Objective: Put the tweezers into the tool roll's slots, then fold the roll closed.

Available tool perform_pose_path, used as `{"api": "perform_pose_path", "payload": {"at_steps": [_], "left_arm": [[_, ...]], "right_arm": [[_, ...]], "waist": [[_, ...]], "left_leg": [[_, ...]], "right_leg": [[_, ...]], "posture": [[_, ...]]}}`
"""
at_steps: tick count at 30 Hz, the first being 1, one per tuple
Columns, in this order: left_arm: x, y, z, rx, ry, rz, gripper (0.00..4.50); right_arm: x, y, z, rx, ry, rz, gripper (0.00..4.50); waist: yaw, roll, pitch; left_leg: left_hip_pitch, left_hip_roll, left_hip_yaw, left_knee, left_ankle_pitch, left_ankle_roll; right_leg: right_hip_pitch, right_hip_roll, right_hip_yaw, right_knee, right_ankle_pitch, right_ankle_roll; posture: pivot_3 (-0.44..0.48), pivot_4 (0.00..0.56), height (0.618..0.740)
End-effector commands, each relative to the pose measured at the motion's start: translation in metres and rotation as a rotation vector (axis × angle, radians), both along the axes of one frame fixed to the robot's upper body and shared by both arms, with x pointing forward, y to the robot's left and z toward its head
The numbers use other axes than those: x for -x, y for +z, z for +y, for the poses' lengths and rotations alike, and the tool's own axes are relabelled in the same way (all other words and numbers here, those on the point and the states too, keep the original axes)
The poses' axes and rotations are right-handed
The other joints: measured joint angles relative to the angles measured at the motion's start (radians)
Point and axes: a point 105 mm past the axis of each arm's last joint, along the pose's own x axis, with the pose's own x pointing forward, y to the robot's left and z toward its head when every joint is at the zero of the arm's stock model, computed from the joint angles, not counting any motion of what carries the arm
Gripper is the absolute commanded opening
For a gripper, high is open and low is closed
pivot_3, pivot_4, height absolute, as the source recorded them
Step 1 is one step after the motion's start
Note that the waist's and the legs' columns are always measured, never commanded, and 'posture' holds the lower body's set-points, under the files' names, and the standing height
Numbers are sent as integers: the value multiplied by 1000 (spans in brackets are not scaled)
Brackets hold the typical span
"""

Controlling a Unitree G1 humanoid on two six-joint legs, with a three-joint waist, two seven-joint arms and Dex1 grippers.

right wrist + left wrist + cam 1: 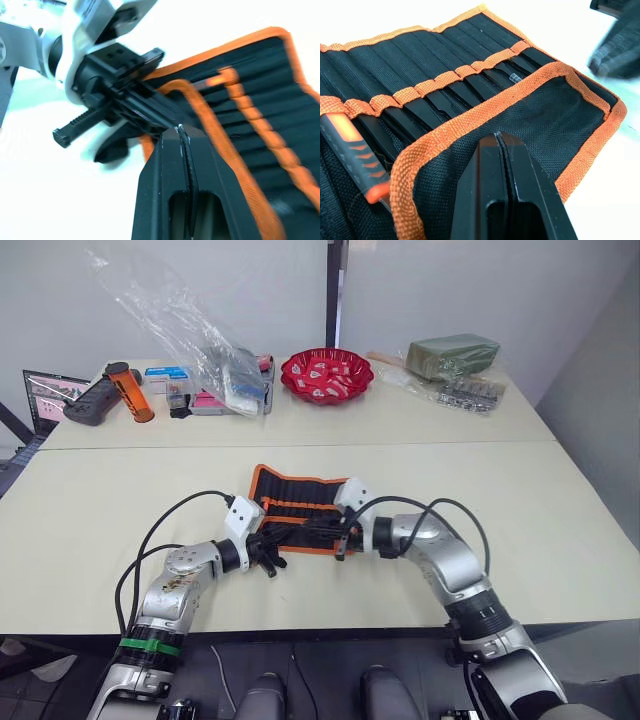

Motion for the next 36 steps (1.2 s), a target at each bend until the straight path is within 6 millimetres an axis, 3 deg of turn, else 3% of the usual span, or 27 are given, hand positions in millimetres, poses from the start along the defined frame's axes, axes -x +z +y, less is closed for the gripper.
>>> {"api": "perform_pose_path", "payload": {"at_steps": [1, 5, 15, 27, 31, 36], "left_arm": [[-3, -4, 8, -2, 46, 29, 37], [-2, -5, 9, -20, 45, 27, 37], [-6, -5, 29, -71, 125, -36, 37], [-16, 13, 51, 33, 226, -54, 37], [-13, 7, 53, 6, 228, -39, 37], [-8, 27, 53, 94, 229, -71, 37]], "right_arm": [[-5, -14, 7, 33, -48, -13, 0], [-21, -38, -3, 139, -155, -81, 0], [-37, -55, -52, 120, -349, -53, 0], [-27, -71, -50, 124, -344, 5, 0], [-25, -68, -48, 114, -323, -1, 0], [-25, -27, -42, -60, -272, -37, 0]], "waist": [[1, 0, 0], [1, 0, 0], [9, 0, -1], [14, 0, -1], [15, 0, -1], [20, 0, -1]], "left_leg": [[0, 0, 0, 0, 0, 0], [0, 0, 0, 0, 0, -1], [4, 0, 0, -2, 1, -1], [10, 0, 0, -3, 1, -1], [10, 0, 0, -3, 1, -1], [10, 0, 0, -4, 1, -1]], "right_leg": [[0, 0, 0, 0, 0, -1], [0, 0, 0, 0, 0, -1], [4, 0, 0, -1, 0, 0], [11, 0, 0, -3, -4, 6], [11, 0, 0, -3, -4, 6], [11, 0, 0, -4, -4, 6]], "posture": [[0, 150, 740], [0, 150, 740], [0, 150, 740], [0, 150, 740], [0, 150, 740], [0, 150, 740]]}}
